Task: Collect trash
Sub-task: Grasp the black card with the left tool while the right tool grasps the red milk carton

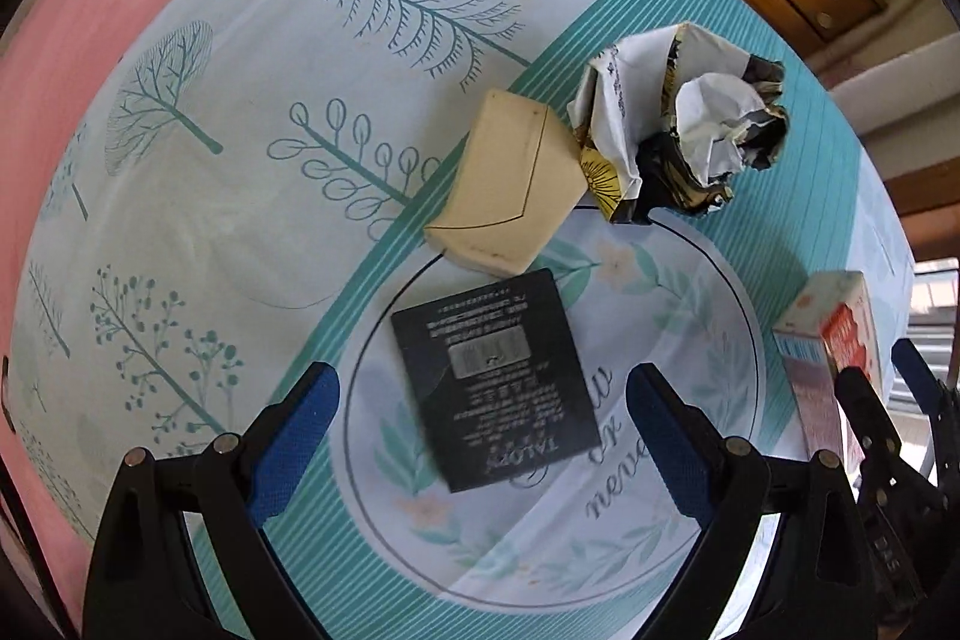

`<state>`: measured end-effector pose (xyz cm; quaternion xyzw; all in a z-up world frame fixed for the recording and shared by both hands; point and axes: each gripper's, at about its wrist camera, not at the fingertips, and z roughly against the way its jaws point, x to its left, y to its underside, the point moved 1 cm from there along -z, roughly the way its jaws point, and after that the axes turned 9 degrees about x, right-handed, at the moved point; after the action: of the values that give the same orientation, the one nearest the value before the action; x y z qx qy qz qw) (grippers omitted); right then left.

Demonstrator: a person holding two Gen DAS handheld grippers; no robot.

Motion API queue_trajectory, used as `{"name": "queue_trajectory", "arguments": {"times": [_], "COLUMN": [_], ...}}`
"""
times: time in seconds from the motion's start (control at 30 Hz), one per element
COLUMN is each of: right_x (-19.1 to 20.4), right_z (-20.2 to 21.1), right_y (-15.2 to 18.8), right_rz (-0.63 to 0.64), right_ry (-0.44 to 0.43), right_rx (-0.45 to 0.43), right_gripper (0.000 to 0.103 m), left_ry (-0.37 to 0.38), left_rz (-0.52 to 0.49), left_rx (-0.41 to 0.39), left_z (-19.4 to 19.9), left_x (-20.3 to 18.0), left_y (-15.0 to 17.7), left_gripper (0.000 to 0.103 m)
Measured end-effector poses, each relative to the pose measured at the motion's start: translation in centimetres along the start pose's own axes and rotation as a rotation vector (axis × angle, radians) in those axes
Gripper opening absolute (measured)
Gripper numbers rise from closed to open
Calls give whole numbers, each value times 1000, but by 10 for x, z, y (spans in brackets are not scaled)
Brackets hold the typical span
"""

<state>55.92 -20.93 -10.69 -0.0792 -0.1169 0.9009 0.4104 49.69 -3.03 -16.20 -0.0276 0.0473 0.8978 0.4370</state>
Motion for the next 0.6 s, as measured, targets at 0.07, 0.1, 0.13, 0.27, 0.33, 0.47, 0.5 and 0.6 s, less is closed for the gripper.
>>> {"name": "queue_trajectory", "arguments": {"times": [0.07, 0.1, 0.13, 0.27, 0.33, 0.47, 0.5, 0.6], "right_x": [1, 2, 4, 16, 21, 20, 19, 16], "right_z": [-3, -4, -6, -16, -18, -17, -16, -13], "right_y": [-3, -4, -4, 2, 5, 10, 11, 15], "right_rz": [-1, 9, 23, 110, 148, 104, 84, 43], "right_ry": [-36, -52, -59, -22, 22, 95, 86, 70], "right_rx": [22, 39, 54, 85, 94, 100, 106, 109], "right_gripper": [81, 81, 81, 81, 81, 68, 67, 63], "left_ry": [-24, -38, -63, -78, -68, -70, -70, -51], "left_rz": [9, 15, 31, 70, 81, 60, 50, 9], "left_rx": [-3, -3, -4, 3, 2, -27, -38, -35], "left_z": [-6, -8, -10, -17, -19, -13, -9, -8], "left_x": [-5, -8, -10, -13, -10, -8, -4, -2], "left_y": [0, 0, 1, 6, 11, 15, 21, 25], "left_gripper": [95, 95, 95, 90, 85, 64, 58, 58]}}
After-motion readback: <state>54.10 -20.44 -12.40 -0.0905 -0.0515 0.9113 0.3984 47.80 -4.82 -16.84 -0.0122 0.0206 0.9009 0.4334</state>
